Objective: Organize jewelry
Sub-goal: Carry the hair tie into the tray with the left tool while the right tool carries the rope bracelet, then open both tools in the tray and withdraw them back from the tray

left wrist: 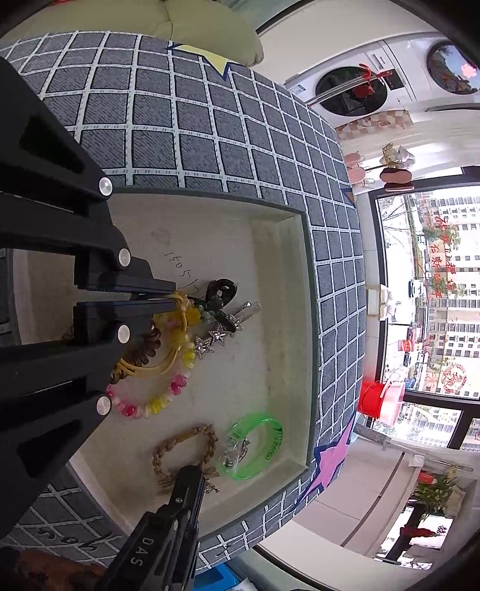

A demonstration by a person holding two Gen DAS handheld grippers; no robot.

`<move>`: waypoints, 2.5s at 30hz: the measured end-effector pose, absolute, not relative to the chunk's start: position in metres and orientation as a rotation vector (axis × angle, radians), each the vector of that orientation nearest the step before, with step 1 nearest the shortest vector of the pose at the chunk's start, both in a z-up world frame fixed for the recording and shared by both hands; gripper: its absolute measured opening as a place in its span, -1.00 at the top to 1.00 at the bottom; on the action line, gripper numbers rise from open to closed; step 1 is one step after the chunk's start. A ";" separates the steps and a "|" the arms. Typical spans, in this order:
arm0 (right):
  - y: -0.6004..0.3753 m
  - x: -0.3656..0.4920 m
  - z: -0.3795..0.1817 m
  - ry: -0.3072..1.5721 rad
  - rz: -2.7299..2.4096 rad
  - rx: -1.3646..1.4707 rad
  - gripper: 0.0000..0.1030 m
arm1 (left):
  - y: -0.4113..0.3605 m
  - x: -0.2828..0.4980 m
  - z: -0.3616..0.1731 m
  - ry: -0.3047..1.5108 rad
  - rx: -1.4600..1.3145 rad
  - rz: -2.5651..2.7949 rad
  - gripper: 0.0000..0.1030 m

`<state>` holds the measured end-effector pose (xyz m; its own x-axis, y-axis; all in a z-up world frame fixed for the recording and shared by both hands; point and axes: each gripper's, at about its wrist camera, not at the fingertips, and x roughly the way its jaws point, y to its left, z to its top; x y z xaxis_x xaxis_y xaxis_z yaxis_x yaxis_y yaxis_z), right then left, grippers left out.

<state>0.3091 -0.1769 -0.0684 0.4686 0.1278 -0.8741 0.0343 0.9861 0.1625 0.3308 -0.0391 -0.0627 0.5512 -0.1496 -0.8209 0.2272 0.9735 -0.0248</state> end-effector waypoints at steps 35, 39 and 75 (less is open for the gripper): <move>-0.218 0.278 -0.022 0.978 0.030 0.273 -0.43 | -0.045 0.328 -0.030 0.903 0.070 -0.174 0.70; -0.223 0.275 -0.022 0.975 0.025 0.281 -0.44 | -0.041 0.326 -0.023 0.894 0.060 -0.166 0.70; -0.199 0.254 -0.024 0.964 0.028 0.162 -1.00 | -0.020 0.297 -0.050 0.845 0.145 -0.025 -1.00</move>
